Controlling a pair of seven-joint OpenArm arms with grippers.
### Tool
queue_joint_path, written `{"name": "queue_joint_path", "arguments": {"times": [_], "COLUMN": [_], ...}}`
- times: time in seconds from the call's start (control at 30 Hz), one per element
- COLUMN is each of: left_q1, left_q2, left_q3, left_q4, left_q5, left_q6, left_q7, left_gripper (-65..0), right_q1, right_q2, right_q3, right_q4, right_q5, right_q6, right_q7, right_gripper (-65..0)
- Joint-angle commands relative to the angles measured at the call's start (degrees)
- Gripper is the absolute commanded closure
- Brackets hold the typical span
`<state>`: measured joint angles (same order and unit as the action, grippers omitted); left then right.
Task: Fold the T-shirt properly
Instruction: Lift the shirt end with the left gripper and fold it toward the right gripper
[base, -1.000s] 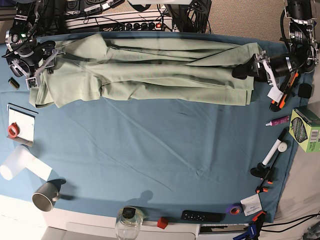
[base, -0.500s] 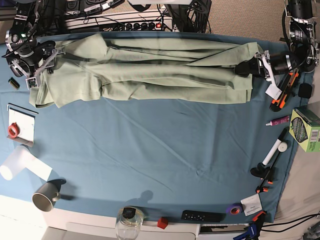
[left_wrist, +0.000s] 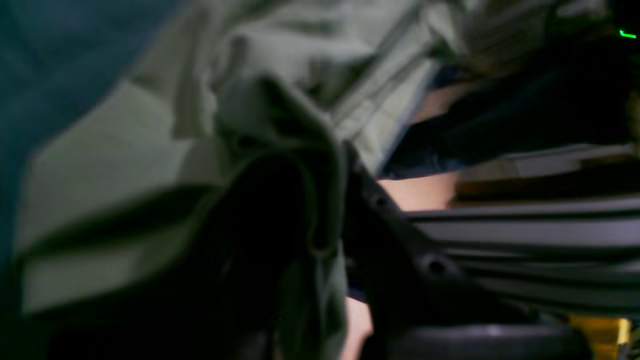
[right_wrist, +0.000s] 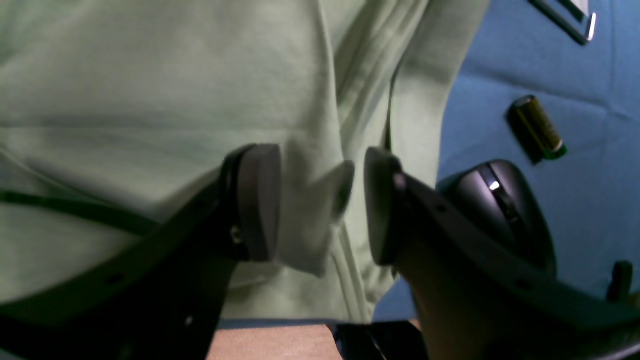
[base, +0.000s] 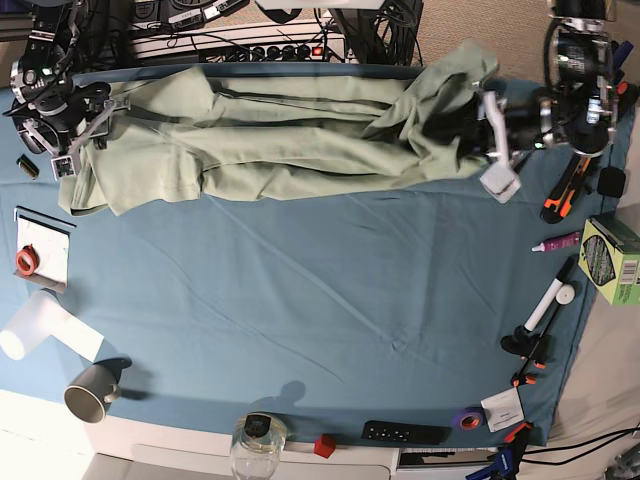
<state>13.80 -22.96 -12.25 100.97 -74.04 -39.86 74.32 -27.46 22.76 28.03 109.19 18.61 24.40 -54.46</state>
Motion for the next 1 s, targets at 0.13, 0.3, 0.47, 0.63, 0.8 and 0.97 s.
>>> {"name": "queue_joint_path", "arguments": {"times": [0.13, 0.3, 0.47, 0.63, 0.8, 0.97], "left_q1": [-3.52, -6.8, -10.51, -14.14, -17.4, -19.76], "left_q2": [3.34, 8.26, 13.14, 17.2, 20.44, 21.75], "left_q3": [7.63, 18.84, 28.5, 33.79, 34.36, 34.36], "left_q4": [1.86, 1.84, 1.68, -1.25, -6.21, -10.05], "left_q5": [5.4, 14.29, 25.11, 32.09, 33.46, 33.38], "left_q6": [-0.14, -0.14, 1.38, 1.53, 3.45, 3.43], "left_q7": [-4.46, -8.5, -12.9, -16.2, -17.42, -17.42], "left_gripper": [0.0, 0.0, 0.0, 0.0, 0.0, 0.0], "right_q1": [2.21, 2.84, 2.84, 2.84, 2.84, 2.84], "right_q2": [-2.23, -4.09, -4.04, -4.04, -4.04, -4.04], "right_q3": [0.52, 0.52, 0.52, 0.52, 0.52, 0.52], "right_q4": [0.96, 0.96, 0.96, 0.96, 0.96, 0.96], "right_q5": [0.26, 0.46, 0.39, 0.42, 0.42, 0.42], "right_q6": [-0.04, 0.02, 0.0, 0.0, 0.0, 0.0], "right_q7": [1.57, 2.16, 2.12, 2.16, 2.21, 2.21], "right_gripper": [-27.0, -27.0, -27.0, -27.0, -27.0, -27.0]}}
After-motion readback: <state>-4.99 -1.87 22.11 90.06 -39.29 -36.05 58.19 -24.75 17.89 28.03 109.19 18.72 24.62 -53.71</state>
